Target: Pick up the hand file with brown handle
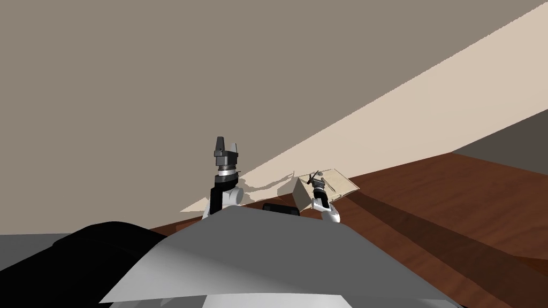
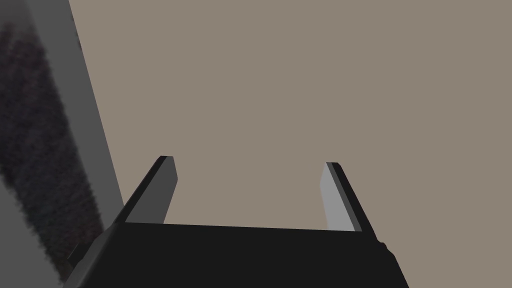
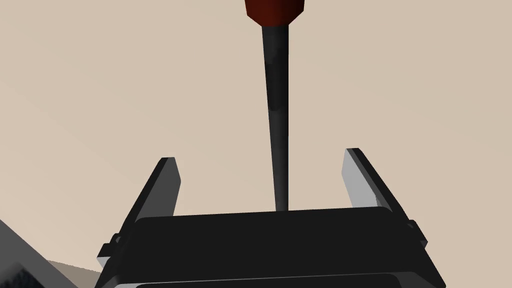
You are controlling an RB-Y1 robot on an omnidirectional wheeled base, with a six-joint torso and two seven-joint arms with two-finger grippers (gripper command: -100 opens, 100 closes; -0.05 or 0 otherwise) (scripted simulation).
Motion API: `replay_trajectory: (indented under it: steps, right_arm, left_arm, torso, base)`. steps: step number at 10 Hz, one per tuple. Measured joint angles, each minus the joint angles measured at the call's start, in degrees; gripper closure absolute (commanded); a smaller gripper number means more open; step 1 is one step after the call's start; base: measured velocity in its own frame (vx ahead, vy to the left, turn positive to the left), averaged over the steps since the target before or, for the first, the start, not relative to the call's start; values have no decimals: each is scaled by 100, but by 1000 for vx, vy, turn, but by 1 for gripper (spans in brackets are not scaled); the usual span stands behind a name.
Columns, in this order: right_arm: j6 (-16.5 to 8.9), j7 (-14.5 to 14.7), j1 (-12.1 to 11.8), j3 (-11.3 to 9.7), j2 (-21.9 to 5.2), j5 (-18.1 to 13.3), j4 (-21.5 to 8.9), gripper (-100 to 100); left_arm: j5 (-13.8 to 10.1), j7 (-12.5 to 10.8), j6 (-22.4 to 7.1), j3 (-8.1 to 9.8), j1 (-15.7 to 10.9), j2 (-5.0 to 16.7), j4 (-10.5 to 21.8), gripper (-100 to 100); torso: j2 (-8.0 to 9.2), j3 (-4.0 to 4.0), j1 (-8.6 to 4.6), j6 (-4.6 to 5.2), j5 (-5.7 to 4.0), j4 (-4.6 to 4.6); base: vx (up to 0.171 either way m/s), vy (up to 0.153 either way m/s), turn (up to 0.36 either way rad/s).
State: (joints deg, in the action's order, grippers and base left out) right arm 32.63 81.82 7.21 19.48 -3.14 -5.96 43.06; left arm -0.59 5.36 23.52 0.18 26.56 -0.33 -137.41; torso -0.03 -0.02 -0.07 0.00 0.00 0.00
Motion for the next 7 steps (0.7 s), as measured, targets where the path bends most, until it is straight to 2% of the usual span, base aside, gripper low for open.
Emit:
replay_trajectory:
  steps: [2, 5, 6, 7]
  right_arm:
    - [55, 211, 175, 91, 83, 7, -410, -100]
    - [18, 598, 301, 212, 374, -1, -760, -100]
    - [14, 632, 303, 217, 391, -2, -770, 0]
    - [14, 629, 302, 217, 388, -2, -769, -100]
  left_arm:
    - [0, 0, 0, 0, 0, 0, 0, 0]
    - [0, 0, 0, 0, 0, 0, 0, 0]
    - [0, 0, 0, 0, 0, 0, 0, 0]
    - [0, 0, 0, 0, 0, 0, 0, 0]
  torso:
    - [-3, -2, -5, 0, -1, -1]
    - [-5, -3, -10, 0, -3, -1]
    - [-1, 0, -3, 0, 0, 0]
    - [3, 2, 3, 0, 1, 1]
  base:
    - [23, -40, -44]
    - [19, -41, -24]
    - [0, 0, 0]
    - [5, -2, 262]
